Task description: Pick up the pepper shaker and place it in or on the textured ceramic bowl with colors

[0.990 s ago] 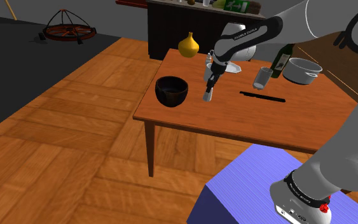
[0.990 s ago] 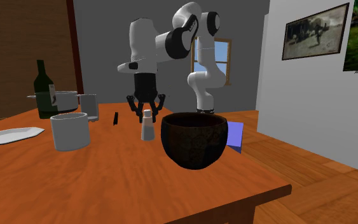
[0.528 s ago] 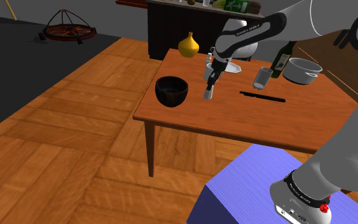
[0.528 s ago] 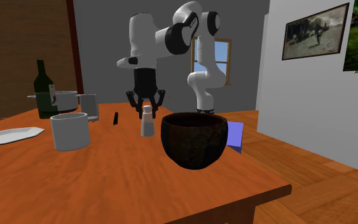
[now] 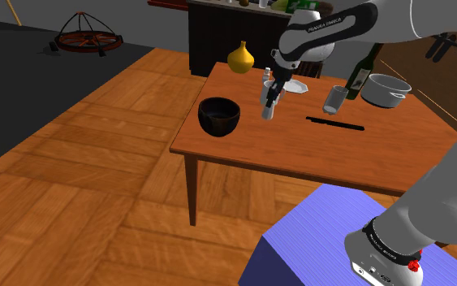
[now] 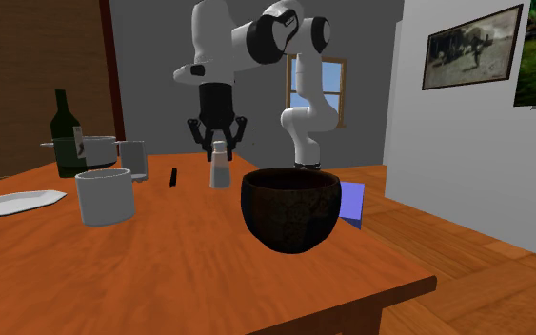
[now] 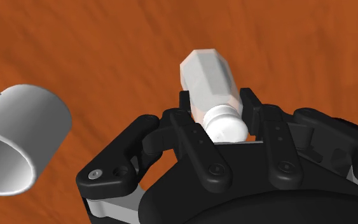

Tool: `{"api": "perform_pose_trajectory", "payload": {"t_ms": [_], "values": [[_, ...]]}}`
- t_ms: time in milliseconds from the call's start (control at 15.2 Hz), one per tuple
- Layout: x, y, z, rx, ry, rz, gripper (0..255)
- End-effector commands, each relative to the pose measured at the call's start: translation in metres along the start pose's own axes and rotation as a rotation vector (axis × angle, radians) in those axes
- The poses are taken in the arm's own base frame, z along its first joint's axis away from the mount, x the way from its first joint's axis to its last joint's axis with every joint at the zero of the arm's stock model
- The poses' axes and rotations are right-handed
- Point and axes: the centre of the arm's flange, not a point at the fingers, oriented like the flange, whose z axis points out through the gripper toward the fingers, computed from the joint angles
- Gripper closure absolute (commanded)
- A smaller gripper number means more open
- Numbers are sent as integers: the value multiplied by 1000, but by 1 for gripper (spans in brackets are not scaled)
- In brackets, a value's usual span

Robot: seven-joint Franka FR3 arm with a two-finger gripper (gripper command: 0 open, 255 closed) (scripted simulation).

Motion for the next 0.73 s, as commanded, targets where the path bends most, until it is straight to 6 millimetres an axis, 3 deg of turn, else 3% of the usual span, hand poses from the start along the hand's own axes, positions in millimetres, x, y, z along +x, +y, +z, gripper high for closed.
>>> {"api": "perform_pose_trajectory", "payload": {"t_ms": [0, 660], "values": [[0, -1, -12, 0, 0, 0, 255], [4, -3, -65, 0, 0, 0, 255]]}}
